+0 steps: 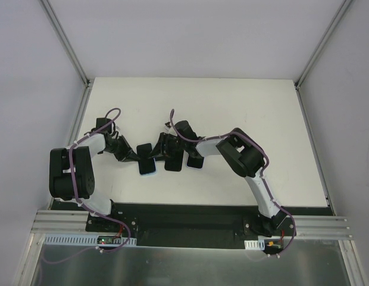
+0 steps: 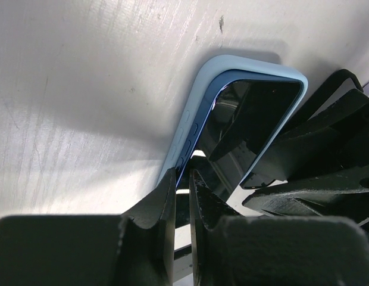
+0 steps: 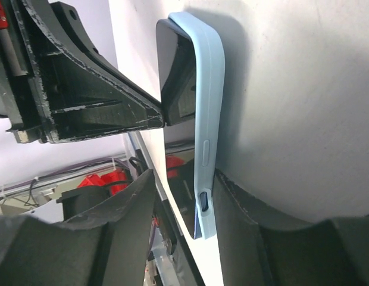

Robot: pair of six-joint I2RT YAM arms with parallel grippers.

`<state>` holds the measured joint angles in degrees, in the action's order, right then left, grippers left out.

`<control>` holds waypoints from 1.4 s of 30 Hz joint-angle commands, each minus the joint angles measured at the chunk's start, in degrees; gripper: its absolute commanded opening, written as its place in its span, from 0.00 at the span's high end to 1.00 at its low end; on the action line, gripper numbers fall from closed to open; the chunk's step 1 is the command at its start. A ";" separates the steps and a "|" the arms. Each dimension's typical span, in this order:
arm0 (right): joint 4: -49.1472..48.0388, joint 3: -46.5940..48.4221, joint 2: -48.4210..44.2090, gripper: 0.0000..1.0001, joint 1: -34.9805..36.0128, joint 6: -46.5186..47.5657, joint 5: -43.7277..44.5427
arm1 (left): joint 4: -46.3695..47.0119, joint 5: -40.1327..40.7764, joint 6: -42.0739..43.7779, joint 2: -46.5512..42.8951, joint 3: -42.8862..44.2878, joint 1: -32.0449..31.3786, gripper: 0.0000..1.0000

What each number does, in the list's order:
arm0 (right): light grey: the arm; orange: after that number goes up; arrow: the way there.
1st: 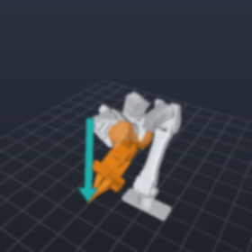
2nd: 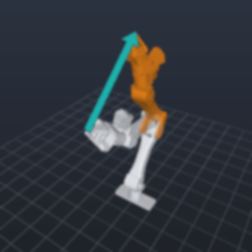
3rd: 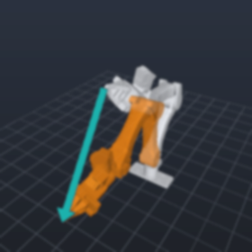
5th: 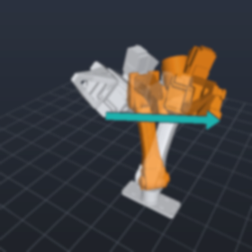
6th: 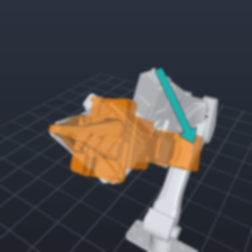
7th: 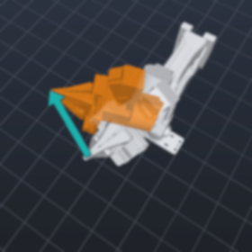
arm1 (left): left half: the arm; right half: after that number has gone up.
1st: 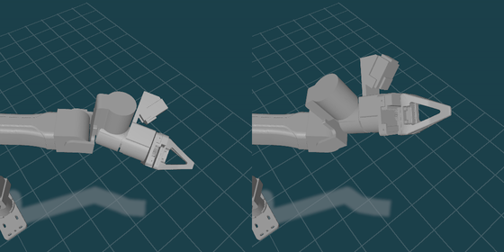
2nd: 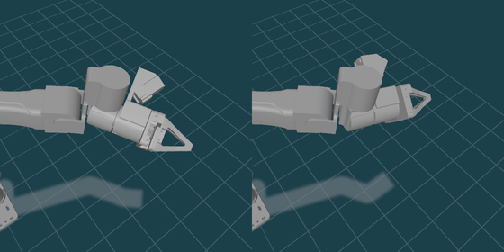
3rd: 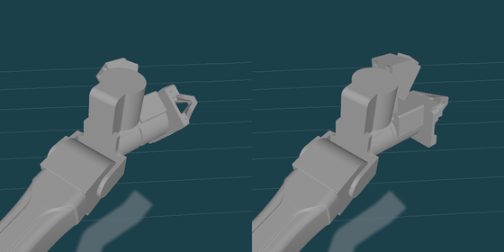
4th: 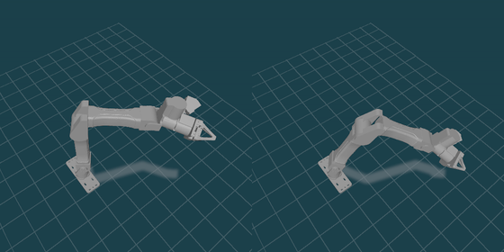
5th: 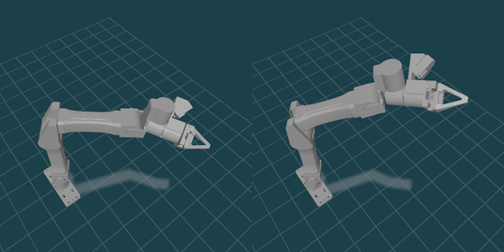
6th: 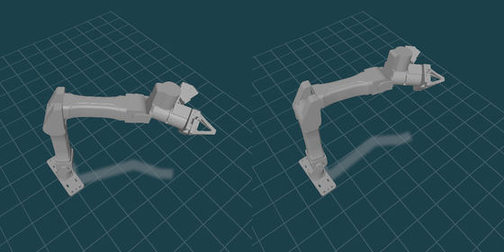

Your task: Put the phone into the phone case

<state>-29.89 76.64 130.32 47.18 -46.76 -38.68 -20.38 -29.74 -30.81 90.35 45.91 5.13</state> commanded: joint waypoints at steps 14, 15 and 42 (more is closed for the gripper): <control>-3.60 0.70 -0.07 0.72 1.34 0.53 -4.13 | -0.89 -2.87 -1.98 0.62 -3.37 -0.64 0.93; -3.68 0.79 -0.07 0.72 1.34 0.79 -4.39 | -0.54 -3.31 -2.06 0.53 -3.46 -0.64 0.93; -4.30 -3.07 -3.84 0.98 -0.68 1.67 -4.56 | -2.29 -4.28 -1.55 -8.33 -2.85 1.55 0.61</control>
<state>-34.76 74.83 131.57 46.41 -47.83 -41.45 -18.59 -32.62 -33.39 87.24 42.28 6.02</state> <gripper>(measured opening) 0.167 0.321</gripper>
